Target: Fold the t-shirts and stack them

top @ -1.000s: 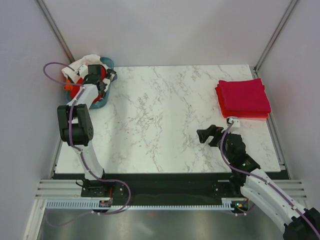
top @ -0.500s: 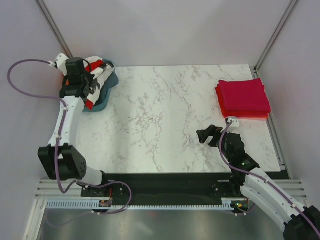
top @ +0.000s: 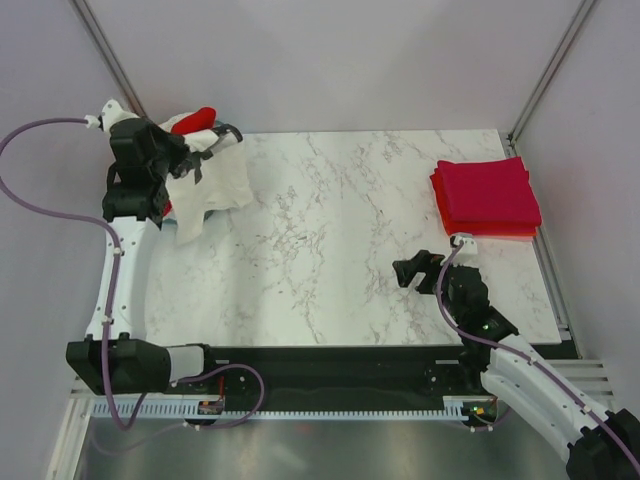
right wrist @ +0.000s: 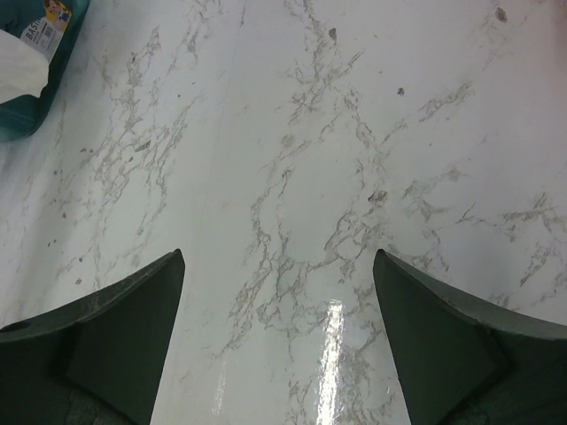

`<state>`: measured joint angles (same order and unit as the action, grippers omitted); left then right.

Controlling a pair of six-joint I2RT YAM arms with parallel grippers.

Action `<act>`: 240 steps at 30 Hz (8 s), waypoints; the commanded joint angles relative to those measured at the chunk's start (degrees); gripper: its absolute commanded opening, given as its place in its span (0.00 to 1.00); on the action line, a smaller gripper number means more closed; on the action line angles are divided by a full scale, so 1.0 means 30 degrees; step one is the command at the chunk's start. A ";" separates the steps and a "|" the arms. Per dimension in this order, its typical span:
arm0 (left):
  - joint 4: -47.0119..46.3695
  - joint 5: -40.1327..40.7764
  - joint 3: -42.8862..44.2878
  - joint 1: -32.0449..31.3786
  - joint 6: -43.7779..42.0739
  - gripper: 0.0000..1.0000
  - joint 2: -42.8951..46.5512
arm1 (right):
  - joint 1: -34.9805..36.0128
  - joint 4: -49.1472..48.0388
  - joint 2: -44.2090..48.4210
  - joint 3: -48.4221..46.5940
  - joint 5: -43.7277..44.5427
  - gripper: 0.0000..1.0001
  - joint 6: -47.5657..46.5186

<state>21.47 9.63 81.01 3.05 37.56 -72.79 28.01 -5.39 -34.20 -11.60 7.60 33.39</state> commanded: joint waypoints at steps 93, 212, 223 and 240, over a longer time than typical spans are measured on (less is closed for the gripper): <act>-0.1650 0.0155 0.5808 0.3115 0.2541 0.02 -0.9103 | 0.0038 -0.0811 -0.0672 -0.0002 -0.0100 0.96 -0.0348; -0.7481 -0.8248 -0.9898 -1.0126 0.1220 0.55 -0.8016 | -0.1222 0.9765 -0.1492 -0.9963 0.2159 0.00 -0.0523; -0.7422 -0.8278 -0.8284 -1.0391 0.0928 0.02 -0.9866 | -0.1251 0.9356 -0.1316 -0.9290 0.2683 0.00 0.0501; -0.1591 -0.0108 -0.6778 -0.9511 -0.1241 0.02 0.2575 | -0.1222 0.7773 -0.6740 -1.6411 0.1762 0.00 -0.0026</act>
<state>15.97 2.11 63.79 -24.36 36.29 -75.42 24.36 20.01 -59.07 -58.70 7.01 33.41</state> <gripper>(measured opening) 0.034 0.014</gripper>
